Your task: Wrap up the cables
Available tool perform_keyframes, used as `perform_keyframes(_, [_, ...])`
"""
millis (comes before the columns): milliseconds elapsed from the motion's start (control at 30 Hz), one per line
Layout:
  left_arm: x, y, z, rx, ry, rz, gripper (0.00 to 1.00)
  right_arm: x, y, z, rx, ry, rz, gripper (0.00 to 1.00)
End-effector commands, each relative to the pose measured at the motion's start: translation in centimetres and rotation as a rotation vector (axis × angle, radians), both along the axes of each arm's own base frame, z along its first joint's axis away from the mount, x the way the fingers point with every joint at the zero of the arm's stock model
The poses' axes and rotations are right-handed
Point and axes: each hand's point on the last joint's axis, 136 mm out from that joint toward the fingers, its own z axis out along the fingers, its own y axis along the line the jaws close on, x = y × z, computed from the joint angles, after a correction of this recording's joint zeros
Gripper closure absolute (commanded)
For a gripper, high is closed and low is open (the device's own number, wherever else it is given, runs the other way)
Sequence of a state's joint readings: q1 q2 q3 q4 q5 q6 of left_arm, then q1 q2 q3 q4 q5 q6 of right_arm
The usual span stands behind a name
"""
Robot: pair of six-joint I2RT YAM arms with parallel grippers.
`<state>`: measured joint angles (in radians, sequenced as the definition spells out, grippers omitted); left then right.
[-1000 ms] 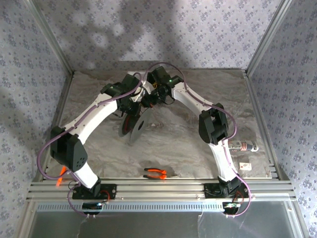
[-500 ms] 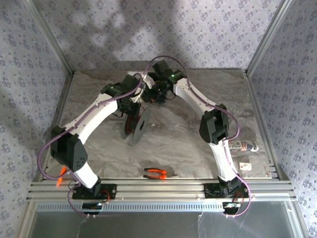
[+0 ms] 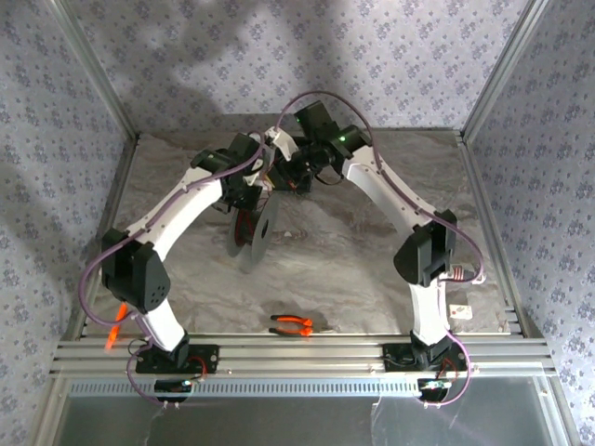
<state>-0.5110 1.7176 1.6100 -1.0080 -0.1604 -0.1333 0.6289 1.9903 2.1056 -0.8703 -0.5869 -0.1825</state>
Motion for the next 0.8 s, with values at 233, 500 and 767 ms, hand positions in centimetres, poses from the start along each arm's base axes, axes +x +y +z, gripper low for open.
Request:
perform_keyframes(233, [2.0, 0.9, -0.6, -0.075, 0.031, 0.081, 1.0, -5.4, 0.2, 0.3, 0.0, -0.043, 0.045, 1.0])
perform_keyframes(500, [2.5, 0.8, -0.6, -0.105, 0.035, 0.104, 1.0, -8.0, 1.9, -2.3, -0.001, 0.011, 0.08, 1.0])
perform_keyframes(767, [2.1, 0.3, -1.1, -0.129, 0.07, 0.097, 1.0, -8.2, 3.4, -5.8, -0.027, 0.058, 0.087, 1.0])
